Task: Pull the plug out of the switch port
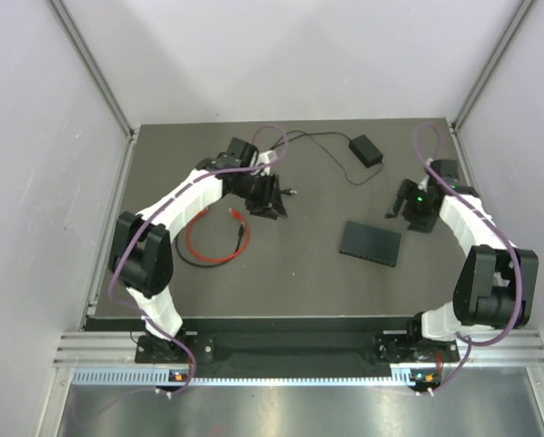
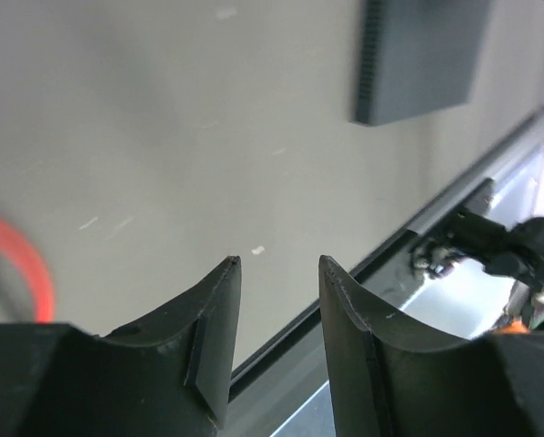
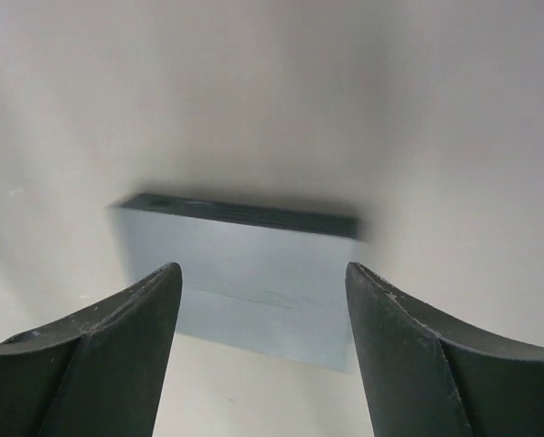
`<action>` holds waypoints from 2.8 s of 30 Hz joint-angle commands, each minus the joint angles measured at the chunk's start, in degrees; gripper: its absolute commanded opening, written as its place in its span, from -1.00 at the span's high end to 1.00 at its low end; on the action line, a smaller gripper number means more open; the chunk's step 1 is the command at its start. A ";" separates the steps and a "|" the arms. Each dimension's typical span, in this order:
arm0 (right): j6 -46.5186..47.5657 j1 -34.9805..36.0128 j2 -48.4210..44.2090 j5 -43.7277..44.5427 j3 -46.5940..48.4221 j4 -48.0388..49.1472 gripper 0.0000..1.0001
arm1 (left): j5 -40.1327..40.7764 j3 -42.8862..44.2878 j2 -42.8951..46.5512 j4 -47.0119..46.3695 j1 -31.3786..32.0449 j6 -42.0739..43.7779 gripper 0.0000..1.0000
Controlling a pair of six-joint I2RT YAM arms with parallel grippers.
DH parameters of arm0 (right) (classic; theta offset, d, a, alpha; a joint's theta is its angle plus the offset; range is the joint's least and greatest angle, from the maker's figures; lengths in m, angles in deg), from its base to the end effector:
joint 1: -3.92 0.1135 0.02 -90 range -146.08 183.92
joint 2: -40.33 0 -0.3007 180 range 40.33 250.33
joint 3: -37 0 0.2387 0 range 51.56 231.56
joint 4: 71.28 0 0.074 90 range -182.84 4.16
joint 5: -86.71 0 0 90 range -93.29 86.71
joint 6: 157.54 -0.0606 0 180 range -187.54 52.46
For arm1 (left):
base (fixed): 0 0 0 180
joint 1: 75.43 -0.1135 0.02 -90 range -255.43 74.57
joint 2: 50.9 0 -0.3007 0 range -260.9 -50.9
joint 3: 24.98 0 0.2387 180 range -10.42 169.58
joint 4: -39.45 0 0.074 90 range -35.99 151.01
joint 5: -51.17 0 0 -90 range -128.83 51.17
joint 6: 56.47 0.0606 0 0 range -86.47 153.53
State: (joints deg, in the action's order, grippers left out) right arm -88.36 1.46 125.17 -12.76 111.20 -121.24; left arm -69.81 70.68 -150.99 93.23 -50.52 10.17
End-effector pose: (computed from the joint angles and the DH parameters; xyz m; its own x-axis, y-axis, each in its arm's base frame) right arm 0.2934 -0.0026 0.2524 -0.8272 0.3865 -0.4079 0.2735 0.9111 0.3085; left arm 0.3288 -0.1871 0.2841 -0.9484 0.0656 -0.3101 0.2516 0.7510 -0.6105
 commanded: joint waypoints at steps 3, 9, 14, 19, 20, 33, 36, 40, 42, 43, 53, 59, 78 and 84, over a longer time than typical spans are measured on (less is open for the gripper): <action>1.48 -9.14 -2.75 -7.13 -7.24 0.77 -0.45 | -4.88 7.48 -4.67 -1.08 3.57 -2.31 0.11; 3.07 -9.41 0.07 -12.67 -11.55 4.62 -0.45 | -3.56 8.73 -6.17 0.94 3.75 -1.87 0.11; 0.78 -8.71 0.06 -14.78 -14.63 9.20 -0.39 | -2.42 8.72 -5.73 2.61 3.75 -0.82 0.11; 0.87 -5.02 2.08 -12.42 -13.94 10.96 -0.11 | -1.19 7.41 -4.85 3.23 3.75 0.15 0.11; 0.78 -4.23 2.61 -12.06 -13.59 10.96 -0.10 | -0.92 7.23 -4.59 3.32 3.66 0.33 0.11; 2.62 6.32 15.96 -3.98 1.79 7.98 0.08 | 2.50 3.54 -1.16 4.64 3.66 0.77 0.11; 3.33 6.59 17.37 -3.36 3.82 7.36 0.08 | 2.77 3.19 -0.80 4.63 3.66 0.59 0.11; 3.68 7.11 18.70 -3.79 5.84 6.83 0.08 | 2.59 3.28 -1.24 4.20 3.66 -0.28 0.11; 3.68 7.90 19.14 -5.02 6.63 7.01 0.08 | 2.24 3.36 -1.33 3.76 3.66 -0.64 0.10; 3.77 8.17 19.22 -5.20 6.89 7.10 0.09 | 2.24 3.36 -1.33 3.67 3.66 -0.90 0.10; 3.24 11.16 23.70 -4.68 13.13 6.22 0.08 | 1.28 1.61 -0.89 2.44 3.57 -2.05 0.11; 3.16 12.21 24.94 -3.71 15.34 3.85 0.08 | 1.89 2.22 -0.54 3.05 3.66 -1.34 0.11; 2.72 12.21 2.54 5.62 7.45 -7.32 -0.99 | 4.35 -1.37 2.35 3.76 3.13 2.35 -0.54; -4.31 13.62 -8.71 1.13 -4.24 -3.11 -1.00 | 7.51 -8.04 7.62 2.62 3.13 1.74 -0.98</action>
State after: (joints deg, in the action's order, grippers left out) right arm -88.75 13.27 120.82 -9.13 111.16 -125.76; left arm -64.45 65.63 -148.09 97.29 -47.16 11.48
